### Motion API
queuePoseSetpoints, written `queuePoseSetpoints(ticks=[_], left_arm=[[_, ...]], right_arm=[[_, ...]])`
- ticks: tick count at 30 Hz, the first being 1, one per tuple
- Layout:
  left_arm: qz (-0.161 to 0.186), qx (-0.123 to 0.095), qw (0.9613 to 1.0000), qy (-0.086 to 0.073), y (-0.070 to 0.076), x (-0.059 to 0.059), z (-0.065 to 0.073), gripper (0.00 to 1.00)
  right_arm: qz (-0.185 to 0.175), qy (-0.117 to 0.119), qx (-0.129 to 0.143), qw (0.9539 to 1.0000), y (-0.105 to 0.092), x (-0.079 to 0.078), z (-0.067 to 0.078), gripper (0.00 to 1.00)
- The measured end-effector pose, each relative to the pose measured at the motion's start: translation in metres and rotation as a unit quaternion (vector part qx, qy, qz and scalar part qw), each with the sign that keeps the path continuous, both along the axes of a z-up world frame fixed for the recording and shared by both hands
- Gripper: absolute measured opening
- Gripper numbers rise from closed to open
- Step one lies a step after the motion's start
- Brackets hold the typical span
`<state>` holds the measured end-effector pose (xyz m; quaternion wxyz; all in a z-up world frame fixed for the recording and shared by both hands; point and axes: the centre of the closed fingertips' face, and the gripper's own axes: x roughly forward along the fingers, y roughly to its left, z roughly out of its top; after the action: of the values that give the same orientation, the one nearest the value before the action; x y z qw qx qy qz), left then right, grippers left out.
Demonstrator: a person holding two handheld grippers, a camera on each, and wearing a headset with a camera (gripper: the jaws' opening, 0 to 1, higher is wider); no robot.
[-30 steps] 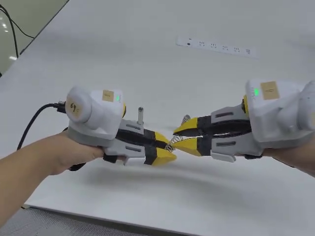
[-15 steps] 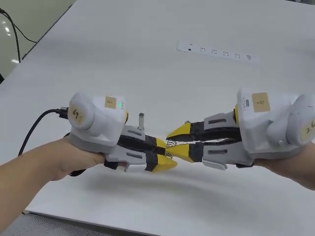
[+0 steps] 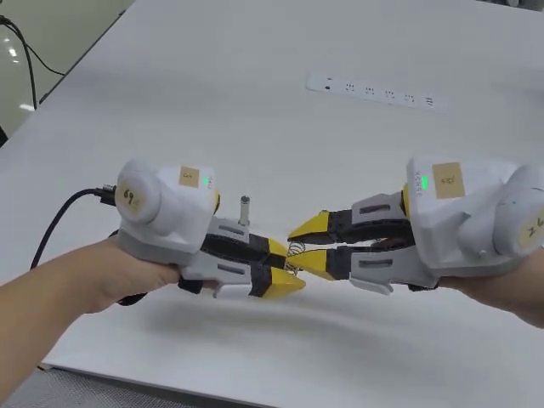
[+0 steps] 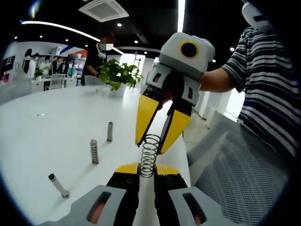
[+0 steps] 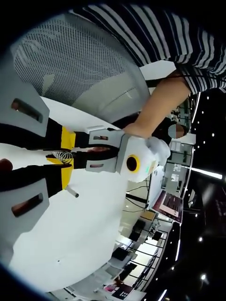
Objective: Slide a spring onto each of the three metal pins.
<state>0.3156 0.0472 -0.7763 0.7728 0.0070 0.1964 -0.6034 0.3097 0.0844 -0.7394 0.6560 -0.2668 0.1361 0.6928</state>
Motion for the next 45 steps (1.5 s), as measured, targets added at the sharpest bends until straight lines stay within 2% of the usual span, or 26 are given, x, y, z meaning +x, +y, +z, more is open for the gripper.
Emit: queuePoseSetpoints(ticks=[13,24,31,33,35,37,42,45], left_arm=[[0.014,-0.007,0.9999,0.006,0.005,0.004,0.004,0.06],[0.027,-0.002,0.9996,0.009,0.016,0.004,0.003,0.07],[0.041,0.005,0.9991,0.013,0.031,0.003,0.0,0.08],[0.049,0.004,0.9986,0.021,0.036,0.003,0.0,0.09],[0.052,0.005,0.9984,0.021,0.039,0.003,0.0,0.1],[0.057,0.007,0.998,0.027,0.044,0.002,-0.001,0.12],[0.068,0.016,0.9971,0.03,0.056,0.002,-0.003,0.19],[0.077,0.021,0.9963,0.031,0.064,0.004,-0.005,0.28]], right_arm=[[0.003,-0.014,-0.006,0.9999,0.003,0.003,0.003,0.07],[-0.003,-0.021,-0.005,0.9998,0.002,0.008,0.006,0.07],[-0.005,-0.029,-0.01,0.9995,0.0,0.012,0.006,0.07],[-0.005,-0.032,-0.013,0.9994,0.0,0.013,0.004,0.07],[-0.005,-0.033,-0.015,0.9993,-0.001,0.013,0.003,0.07],[-0.006,-0.033,-0.016,0.9993,-0.001,0.013,0.002,0.07],[-0.006,-0.035,-0.017,0.9992,-0.001,0.013,0.0,0.07],[-0.009,-0.033,-0.016,0.9993,0.0,0.013,-0.001,0.07]])
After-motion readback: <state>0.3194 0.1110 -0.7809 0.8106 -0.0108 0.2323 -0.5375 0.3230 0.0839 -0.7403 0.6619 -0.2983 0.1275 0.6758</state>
